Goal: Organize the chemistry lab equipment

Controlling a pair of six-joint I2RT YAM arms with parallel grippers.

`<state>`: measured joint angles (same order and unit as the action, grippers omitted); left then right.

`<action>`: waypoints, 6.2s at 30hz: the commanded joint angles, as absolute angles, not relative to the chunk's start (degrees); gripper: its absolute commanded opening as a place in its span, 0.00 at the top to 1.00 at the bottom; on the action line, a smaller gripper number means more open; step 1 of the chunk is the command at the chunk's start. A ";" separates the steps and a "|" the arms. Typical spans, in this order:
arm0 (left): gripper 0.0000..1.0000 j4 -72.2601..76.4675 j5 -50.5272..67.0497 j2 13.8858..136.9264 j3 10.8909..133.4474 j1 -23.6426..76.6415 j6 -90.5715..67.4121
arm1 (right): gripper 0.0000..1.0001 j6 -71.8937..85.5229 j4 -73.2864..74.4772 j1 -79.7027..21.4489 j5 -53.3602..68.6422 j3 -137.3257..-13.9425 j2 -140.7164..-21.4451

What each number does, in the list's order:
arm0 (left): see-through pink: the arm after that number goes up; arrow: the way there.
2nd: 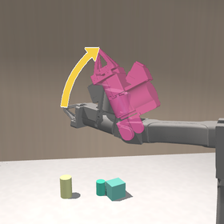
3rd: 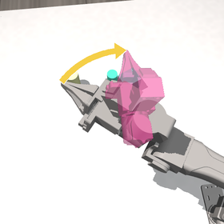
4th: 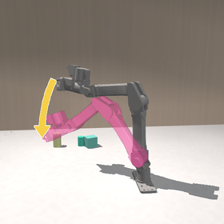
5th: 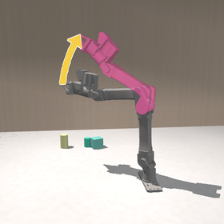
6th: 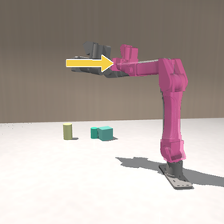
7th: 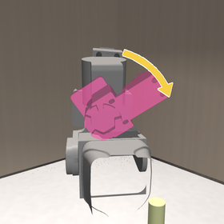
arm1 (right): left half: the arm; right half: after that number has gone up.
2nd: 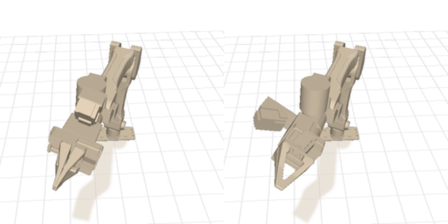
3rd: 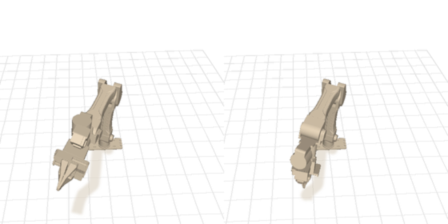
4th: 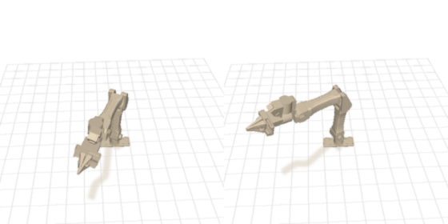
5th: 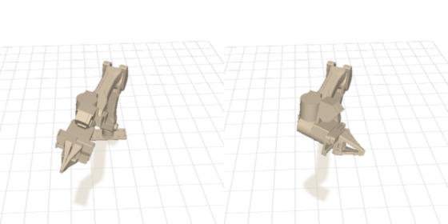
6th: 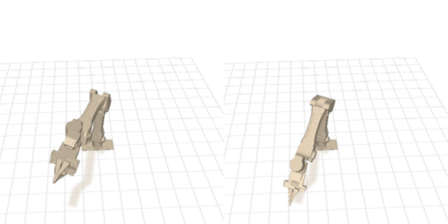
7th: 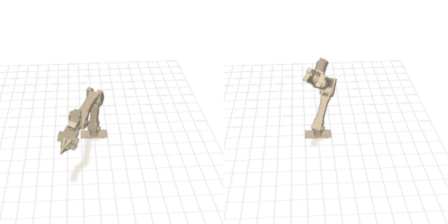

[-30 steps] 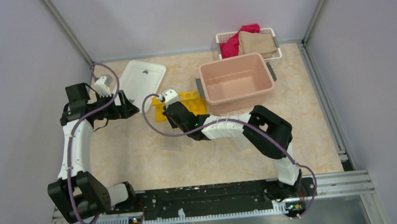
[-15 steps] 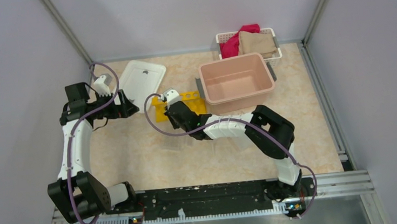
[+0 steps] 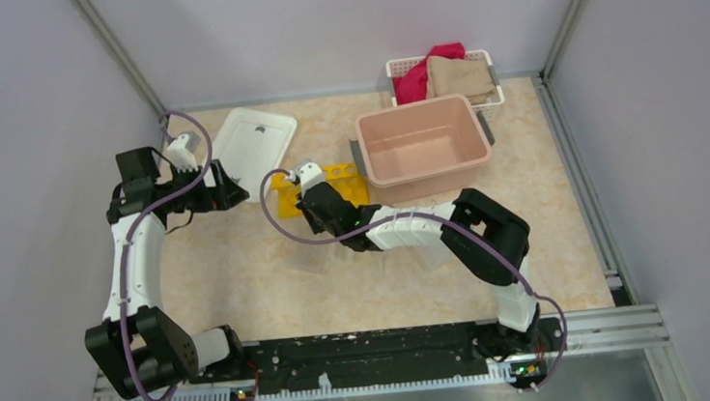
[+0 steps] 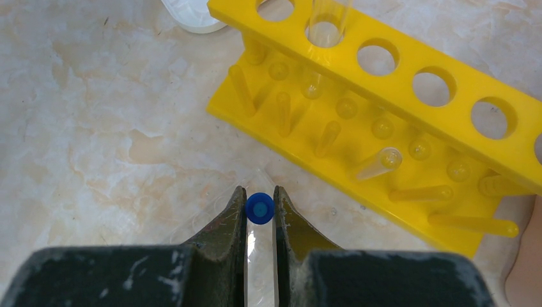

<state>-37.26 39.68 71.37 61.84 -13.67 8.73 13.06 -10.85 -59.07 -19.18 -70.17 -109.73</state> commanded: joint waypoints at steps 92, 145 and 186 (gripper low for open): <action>0.01 -41.86 42.80 67.06 65.50 -14.87 8.78 | 0.75 40.14 15.12 -55.46 -20.06 -64.95 -100.13; 0.01 -42.78 45.40 65.34 67.09 -14.90 8.81 | 1.00 39.20 23.81 -55.37 -20.88 -72.25 -100.46; 0.15 -34.98 72.55 60.78 60.24 -12.01 5.38 | 1.00 32.60 -1.82 -66.42 -19.38 -98.03 -99.95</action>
<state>-38.52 69.21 60.01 60.75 -12.84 6.83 33.15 2.48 -65.52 -20.32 -94.04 -99.50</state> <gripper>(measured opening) 0.883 0.080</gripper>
